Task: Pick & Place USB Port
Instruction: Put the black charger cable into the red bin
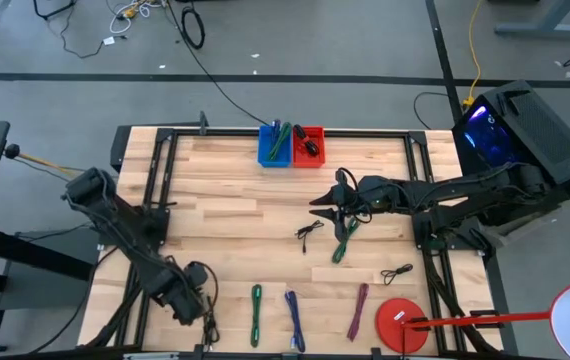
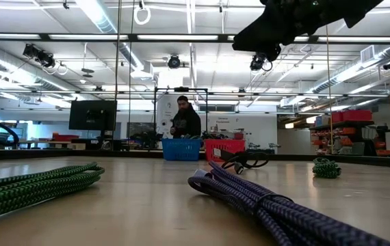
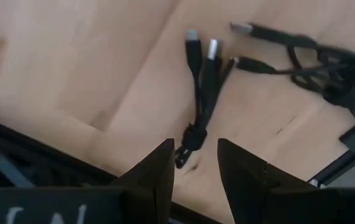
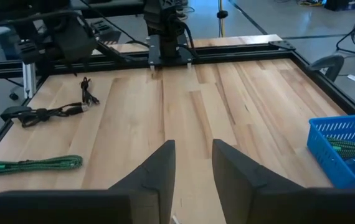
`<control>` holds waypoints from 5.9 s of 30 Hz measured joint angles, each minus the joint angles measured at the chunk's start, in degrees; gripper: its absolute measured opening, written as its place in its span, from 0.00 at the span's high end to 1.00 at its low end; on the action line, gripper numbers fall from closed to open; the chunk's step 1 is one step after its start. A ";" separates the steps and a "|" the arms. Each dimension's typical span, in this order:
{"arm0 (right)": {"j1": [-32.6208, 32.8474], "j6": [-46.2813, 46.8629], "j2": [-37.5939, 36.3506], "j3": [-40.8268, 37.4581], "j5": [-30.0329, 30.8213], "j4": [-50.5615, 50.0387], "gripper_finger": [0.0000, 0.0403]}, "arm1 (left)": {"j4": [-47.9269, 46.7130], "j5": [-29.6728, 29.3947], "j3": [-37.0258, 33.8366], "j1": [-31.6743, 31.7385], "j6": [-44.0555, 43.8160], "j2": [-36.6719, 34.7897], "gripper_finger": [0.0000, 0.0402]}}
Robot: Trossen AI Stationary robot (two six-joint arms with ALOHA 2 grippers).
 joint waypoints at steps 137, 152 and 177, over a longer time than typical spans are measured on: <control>-37.49 7.74 8.61 0.24 -14.73 26.87 0.99 | 46.70 -33.81 17.49 40.15 88.80 -1.41 0.74; -40.86 7.78 26.23 6.58 -19.14 26.78 0.99 | 45.19 -30.75 17.51 39.47 85.78 -1.22 0.74; -41.66 7.22 28.15 6.62 -12.92 17.33 0.98 | 44.90 -30.75 17.51 39.52 85.91 -1.22 0.74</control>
